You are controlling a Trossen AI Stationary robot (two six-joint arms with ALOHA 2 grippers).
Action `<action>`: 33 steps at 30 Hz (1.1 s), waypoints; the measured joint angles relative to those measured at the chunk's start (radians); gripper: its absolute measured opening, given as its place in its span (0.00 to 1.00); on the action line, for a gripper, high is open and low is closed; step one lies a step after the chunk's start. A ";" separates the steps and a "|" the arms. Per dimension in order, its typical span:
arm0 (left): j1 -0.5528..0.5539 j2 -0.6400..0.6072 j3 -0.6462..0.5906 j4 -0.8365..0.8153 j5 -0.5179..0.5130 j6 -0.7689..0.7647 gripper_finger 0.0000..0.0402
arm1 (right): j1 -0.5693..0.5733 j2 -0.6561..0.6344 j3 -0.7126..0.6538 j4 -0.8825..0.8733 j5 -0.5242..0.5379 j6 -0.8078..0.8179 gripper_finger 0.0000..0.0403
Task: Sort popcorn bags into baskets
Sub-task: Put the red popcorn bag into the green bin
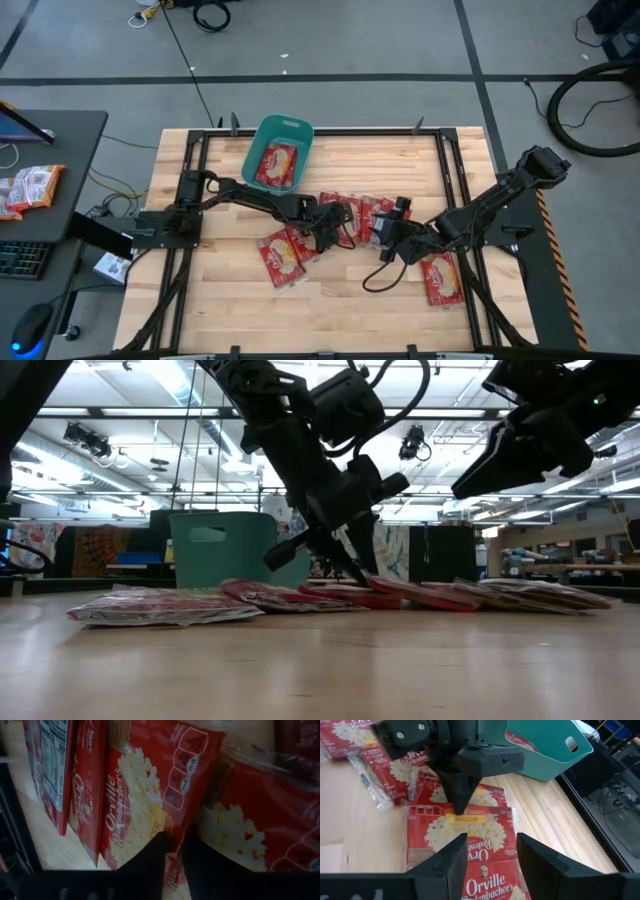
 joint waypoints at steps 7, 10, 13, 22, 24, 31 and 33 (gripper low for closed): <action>-0.001 -0.001 0.001 0.008 0.002 -0.106 0.02 | -0.007 0.000 0.000 -0.001 -0.024 -0.006 0.43; -0.003 -0.020 0.000 -0.007 0.001 -0.178 0.01 | -0.007 0.000 0.000 -0.001 -0.030 -0.006 0.43; -0.003 -0.077 -0.001 -0.017 -0.005 -0.237 0.01 | -0.007 0.000 0.000 -0.005 -0.020 -0.006 0.43; 0.043 -0.300 0.000 -0.125 -0.082 -0.550 0.00 | -0.007 0.000 0.000 -0.014 0.196 0.035 0.43; 0.061 -0.343 0.000 -0.138 -0.111 -0.620 0.00 | -0.007 0.000 0.000 -0.017 0.227 0.045 0.43; 0.183 -0.465 0.000 -0.184 -0.181 -1.015 0.00 | -0.019 0.000 0.000 -0.020 0.235 0.044 0.43; 0.234 -0.484 0.000 -0.246 -0.185 -1.154 0.00 | -0.025 0.000 0.000 -0.020 0.223 0.047 0.43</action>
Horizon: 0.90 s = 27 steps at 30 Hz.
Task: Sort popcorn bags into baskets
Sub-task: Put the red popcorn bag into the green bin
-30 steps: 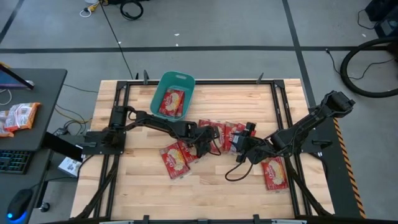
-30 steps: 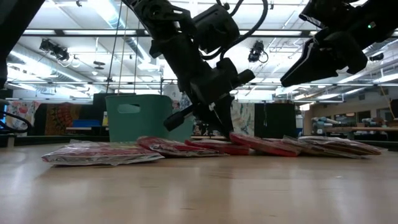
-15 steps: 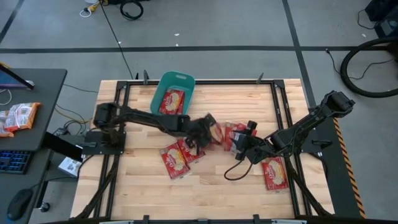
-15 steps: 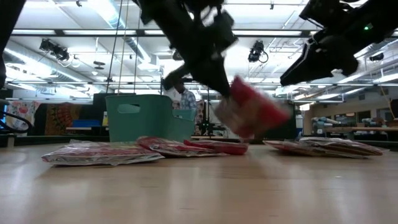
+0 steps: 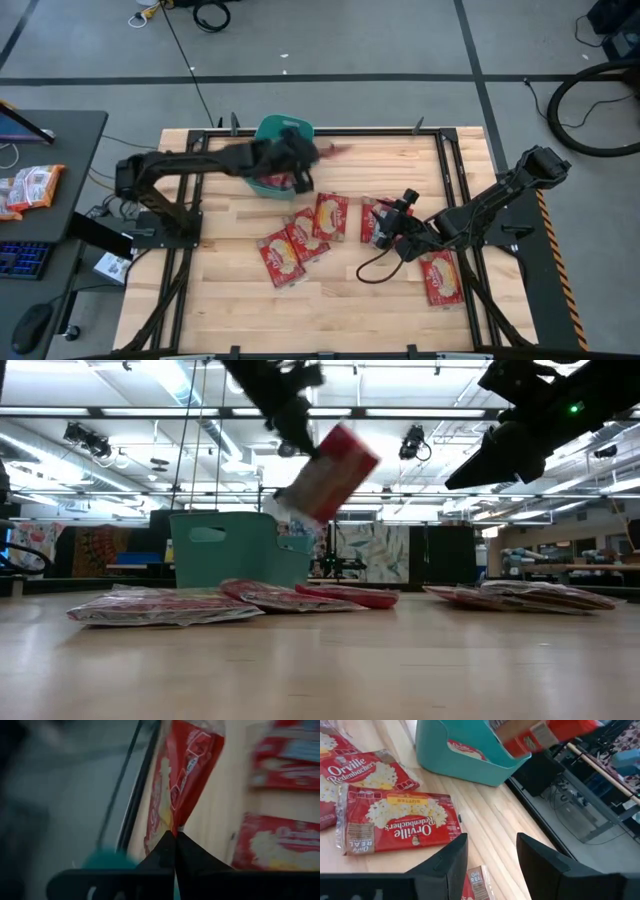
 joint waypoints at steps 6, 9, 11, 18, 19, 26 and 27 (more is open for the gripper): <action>0.149 -0.010 0.000 -0.245 0.006 -0.340 0.00 | -0.005 0.000 0.000 0.000 -0.021 0.000 0.43; 0.216 -0.010 0.000 -0.341 0.047 -0.421 0.01 | -0.009 0.000 0.000 -0.001 -0.022 -0.001 0.43; 0.257 -0.010 0.000 -0.393 0.087 -0.465 0.01 | -0.013 0.000 0.000 -0.001 -0.024 -0.002 0.43; 0.386 -0.006 0.000 -0.481 0.261 -0.587 0.02 | -0.022 0.000 0.000 0.000 -0.040 0.000 0.43; 0.400 -0.006 0.000 -0.493 0.283 -0.591 0.02 | -0.022 0.000 0.000 0.000 -0.040 0.000 0.43; 0.479 -0.006 0.000 -0.549 0.350 -0.609 0.02 | -0.022 0.000 0.000 0.000 -0.044 -0.003 0.43; 0.493 -0.006 0.000 -0.556 0.349 -0.611 0.02 | -0.022 0.000 0.000 0.000 -0.044 -0.006 0.43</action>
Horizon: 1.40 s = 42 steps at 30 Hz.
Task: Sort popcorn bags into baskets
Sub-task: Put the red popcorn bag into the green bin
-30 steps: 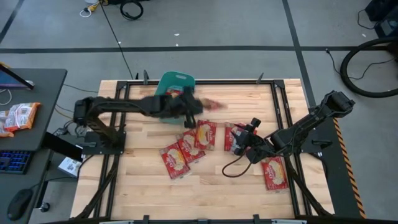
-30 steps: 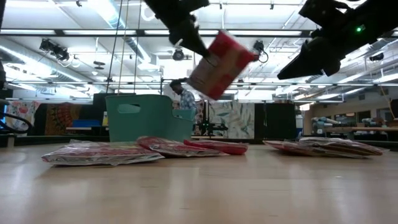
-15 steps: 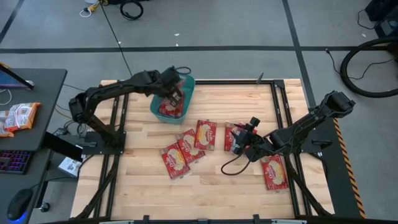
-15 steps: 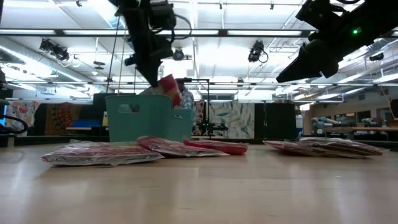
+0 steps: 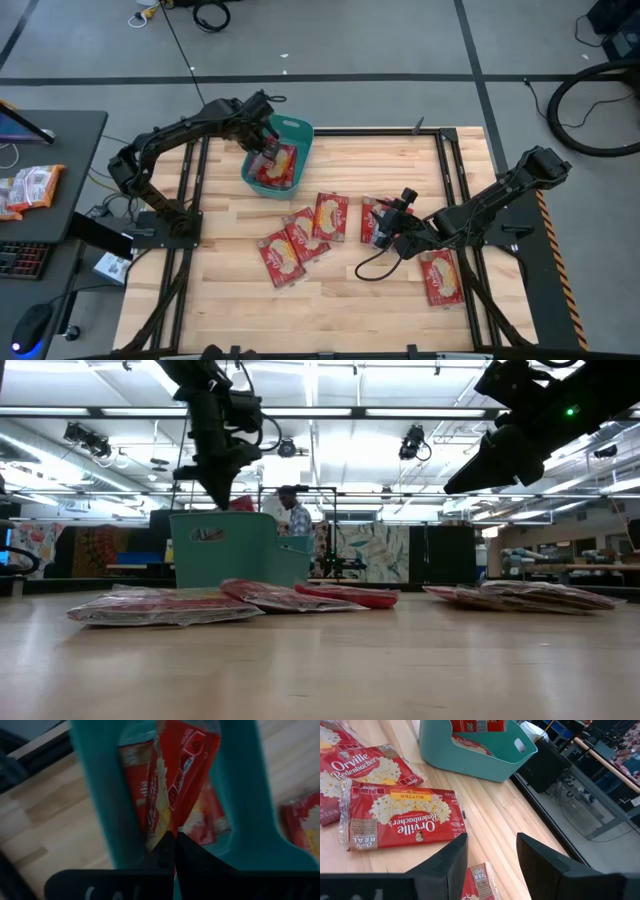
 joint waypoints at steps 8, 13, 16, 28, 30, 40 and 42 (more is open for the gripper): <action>0.046 0.000 0.000 -0.010 0.000 -0.021 0.02 | 0.000 0.000 0.000 0.000 -0.006 -0.017 0.43; 0.047 0.006 0.000 0.006 -0.004 -0.034 0.03 | 0.000 0.000 0.000 0.001 -0.007 -0.022 0.43; 0.042 0.006 0.000 0.039 -0.007 -0.040 0.07 | 0.000 0.000 0.000 0.003 -0.008 -0.023 0.43; 0.000 0.006 0.000 0.207 0.229 0.045 0.29 | 0.000 0.000 0.000 0.010 -0.018 -0.029 0.43; -0.030 0.006 0.000 0.262 0.336 0.113 0.29 | 0.000 0.000 0.000 0.010 -0.019 -0.027 0.43; -0.311 0.006 0.001 0.413 0.328 0.533 0.29 | 0.000 0.000 0.000 0.011 -0.018 -0.029 0.43; -0.371 0.006 0.001 0.443 0.241 0.550 0.29 | 0.000 0.000 0.000 0.010 -0.017 -0.030 0.43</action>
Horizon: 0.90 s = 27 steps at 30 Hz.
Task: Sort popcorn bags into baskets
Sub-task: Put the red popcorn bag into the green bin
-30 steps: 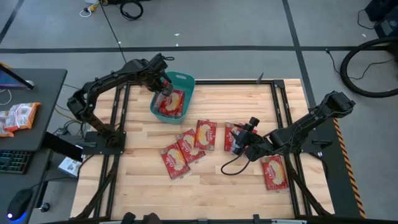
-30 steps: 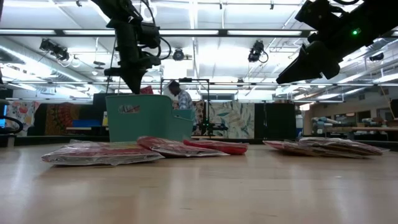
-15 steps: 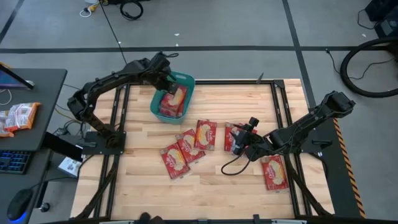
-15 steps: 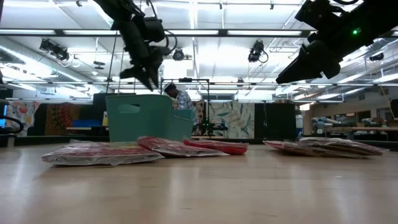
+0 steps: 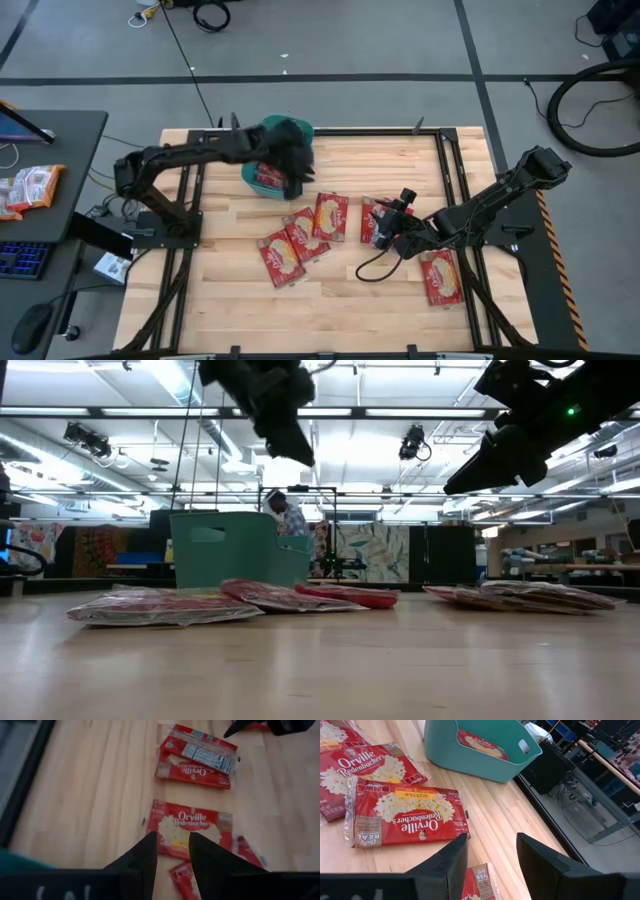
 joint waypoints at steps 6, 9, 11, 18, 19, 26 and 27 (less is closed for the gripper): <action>-0.151 0.008 0.000 0.022 -0.182 -0.031 0.30 | 0.000 0.000 0.000 -0.004 -0.011 -0.012 0.43; -0.215 0.031 0.000 0.017 -0.235 -0.060 0.30 | 0.000 0.000 0.000 -0.004 -0.013 -0.013 0.43; -0.253 0.049 0.000 0.013 -0.251 -0.065 0.30 | 0.000 0.000 0.000 -0.008 -0.014 -0.013 0.43; -0.381 0.148 0.000 0.015 -0.363 -0.042 0.30 | 0.000 0.000 0.000 -0.007 -0.023 -0.010 0.43; -0.398 0.162 0.000 0.014 -0.385 -0.026 0.30 | 0.000 0.000 0.000 -0.005 -0.024 -0.010 0.43; -0.459 0.281 0.000 0.018 -0.436 0.037 0.44 | -0.001 0.000 0.000 0.001 -0.024 -0.010 0.43; -0.463 0.299 0.000 0.015 -0.438 0.059 0.47 | -0.001 0.000 0.000 0.003 -0.024 -0.009 0.43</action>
